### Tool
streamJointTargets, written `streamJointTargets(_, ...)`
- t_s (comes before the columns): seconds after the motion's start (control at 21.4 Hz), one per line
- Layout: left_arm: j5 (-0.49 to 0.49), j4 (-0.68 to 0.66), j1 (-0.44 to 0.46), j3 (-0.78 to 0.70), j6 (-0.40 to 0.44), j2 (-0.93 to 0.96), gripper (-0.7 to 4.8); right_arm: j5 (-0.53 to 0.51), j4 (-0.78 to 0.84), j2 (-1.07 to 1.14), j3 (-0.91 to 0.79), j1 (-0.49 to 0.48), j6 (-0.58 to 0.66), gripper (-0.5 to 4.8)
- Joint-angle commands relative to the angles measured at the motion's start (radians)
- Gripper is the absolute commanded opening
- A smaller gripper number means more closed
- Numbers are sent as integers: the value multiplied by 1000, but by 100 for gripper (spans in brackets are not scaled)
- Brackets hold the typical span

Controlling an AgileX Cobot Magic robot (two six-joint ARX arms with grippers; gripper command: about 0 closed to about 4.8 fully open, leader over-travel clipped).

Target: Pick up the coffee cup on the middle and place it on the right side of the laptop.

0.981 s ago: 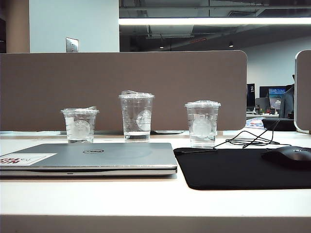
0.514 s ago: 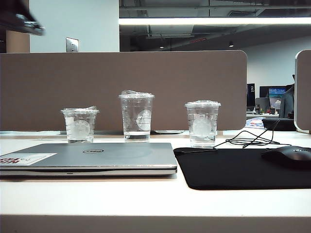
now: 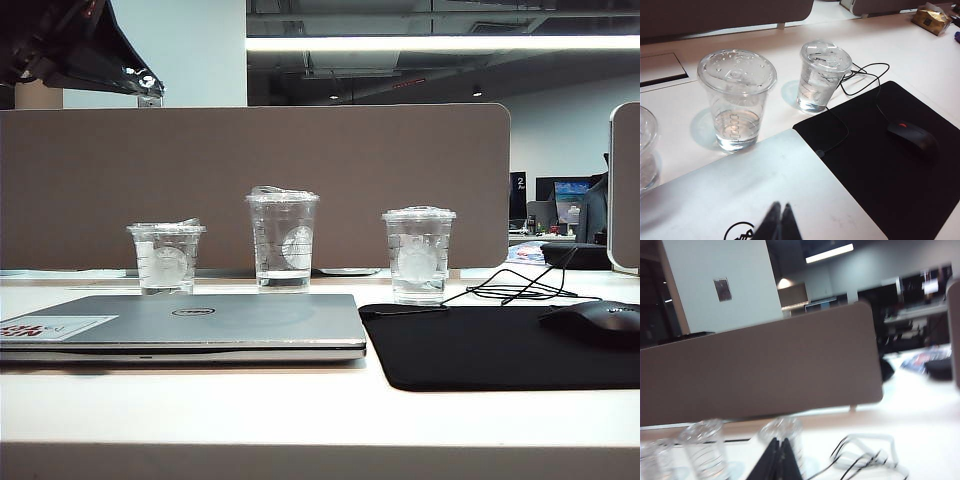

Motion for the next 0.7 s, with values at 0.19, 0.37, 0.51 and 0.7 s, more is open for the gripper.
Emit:
streamJointTargets(0.19, 5, 20, 2, 3, -3, -6, -5, -268, 89, 573, 357, 1, -248, -5)
streamJointTargets(0.37, 6, 21, 2, 3, -3, -6, -5, -612, 151, 1062, 673, 2, -319, -5)
streamJointTargets(0.51, 3, 23, 2, 3, -3, -6, -5, -947, 144, 1461, 1007, 17, -318, 90)
streamJointTargets(0.7, 3, 32, 2, 3, -3, -6, -5, -933, 85, 1655, 1203, 41, -319, 155)
